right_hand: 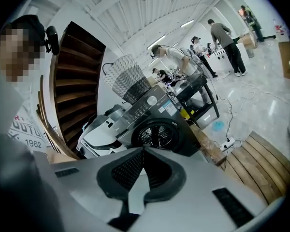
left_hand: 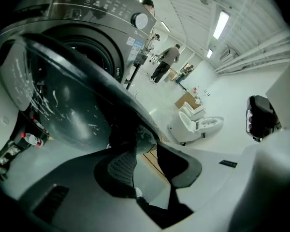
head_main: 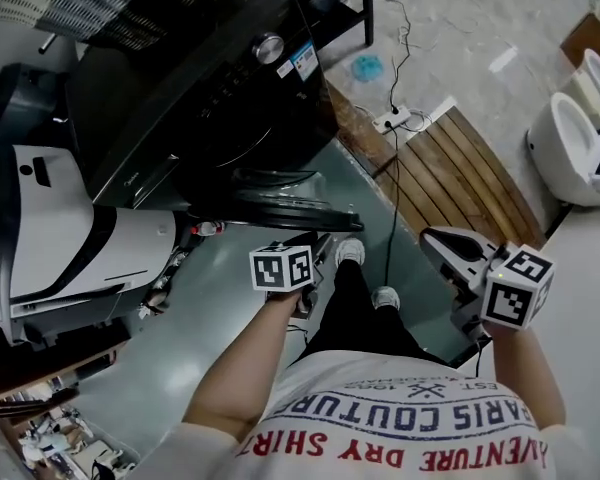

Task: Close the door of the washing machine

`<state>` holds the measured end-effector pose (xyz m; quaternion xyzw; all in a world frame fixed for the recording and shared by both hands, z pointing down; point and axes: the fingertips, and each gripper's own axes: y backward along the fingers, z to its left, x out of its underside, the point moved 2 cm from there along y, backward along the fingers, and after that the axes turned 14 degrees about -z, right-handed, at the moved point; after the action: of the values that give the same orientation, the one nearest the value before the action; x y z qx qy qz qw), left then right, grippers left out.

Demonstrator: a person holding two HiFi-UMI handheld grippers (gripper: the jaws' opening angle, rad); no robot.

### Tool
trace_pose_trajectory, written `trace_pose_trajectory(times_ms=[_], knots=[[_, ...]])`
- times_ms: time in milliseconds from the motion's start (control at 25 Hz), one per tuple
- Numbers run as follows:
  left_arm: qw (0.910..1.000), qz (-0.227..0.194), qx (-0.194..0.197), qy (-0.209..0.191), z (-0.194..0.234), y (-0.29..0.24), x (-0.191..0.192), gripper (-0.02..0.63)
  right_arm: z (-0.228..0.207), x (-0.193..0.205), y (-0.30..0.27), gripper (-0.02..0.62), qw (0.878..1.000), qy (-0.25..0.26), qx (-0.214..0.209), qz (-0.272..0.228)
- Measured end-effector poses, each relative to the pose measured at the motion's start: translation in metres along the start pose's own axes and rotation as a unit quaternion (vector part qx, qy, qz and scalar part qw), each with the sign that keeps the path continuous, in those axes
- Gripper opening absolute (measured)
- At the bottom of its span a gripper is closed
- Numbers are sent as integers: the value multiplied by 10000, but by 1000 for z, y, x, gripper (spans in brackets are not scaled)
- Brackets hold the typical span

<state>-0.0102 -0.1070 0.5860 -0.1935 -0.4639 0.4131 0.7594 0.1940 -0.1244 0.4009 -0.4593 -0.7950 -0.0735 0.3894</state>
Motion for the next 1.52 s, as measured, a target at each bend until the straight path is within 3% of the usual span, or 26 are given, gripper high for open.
trace_pose_trajectory(times_ms=[480,1200,1520], knots=[[9998,-101,-64,-149,12,-31,-41,48,-27,-12,-15,23,9994,-150,306,-79],[9971,-549,-364,-368,35,-82,-120,26,-59,-20,-55,23,9982,-357,476,44],[9919,-1015,-610,-455,60,-96,-165,26,-63,-26,-80,23,9988,-212,425,139]])
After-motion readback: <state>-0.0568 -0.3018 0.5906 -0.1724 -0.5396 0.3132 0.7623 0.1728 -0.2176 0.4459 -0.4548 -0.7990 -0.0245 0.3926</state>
